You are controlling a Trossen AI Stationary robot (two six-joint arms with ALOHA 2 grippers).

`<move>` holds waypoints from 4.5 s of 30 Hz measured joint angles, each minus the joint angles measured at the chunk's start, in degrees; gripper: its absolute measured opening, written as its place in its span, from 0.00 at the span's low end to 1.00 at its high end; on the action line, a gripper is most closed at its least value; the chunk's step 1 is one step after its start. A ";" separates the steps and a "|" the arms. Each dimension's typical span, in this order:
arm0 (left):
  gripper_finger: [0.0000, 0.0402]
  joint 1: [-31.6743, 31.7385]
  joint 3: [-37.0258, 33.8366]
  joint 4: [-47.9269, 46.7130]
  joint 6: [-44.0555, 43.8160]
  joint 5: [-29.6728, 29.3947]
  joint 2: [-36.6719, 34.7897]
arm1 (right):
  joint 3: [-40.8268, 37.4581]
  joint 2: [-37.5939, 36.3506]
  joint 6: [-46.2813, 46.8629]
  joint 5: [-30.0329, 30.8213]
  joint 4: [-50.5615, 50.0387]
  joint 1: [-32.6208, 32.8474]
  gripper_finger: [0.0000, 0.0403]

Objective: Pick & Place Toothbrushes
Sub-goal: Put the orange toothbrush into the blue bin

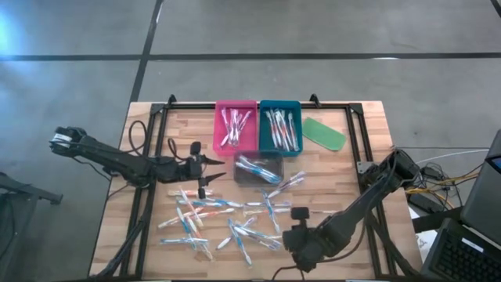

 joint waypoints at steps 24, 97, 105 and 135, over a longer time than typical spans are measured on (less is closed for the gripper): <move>0.41 0.18 1.04 9.42 -54.79 33.59 6.36 | 4.46 1.11 -91.63 41.52 23.48 -3.50 0.03; 0.07 7.72 27.45 -8.00 -29.28 48.79 29.77 | 4.06 1.00 -35.48 52.82 16.35 3.09 0.19; 0.07 6.03 27.45 -6.61 -7.10 25.41 29.81 | 3.94 1.00 0.39 53.39 -5.54 2.34 0.11; 0.07 6.83 25.49 8.44 5.41 17.91 35.15 | -7.64 -6.06 11.95 33.62 0.06 -8.67 0.02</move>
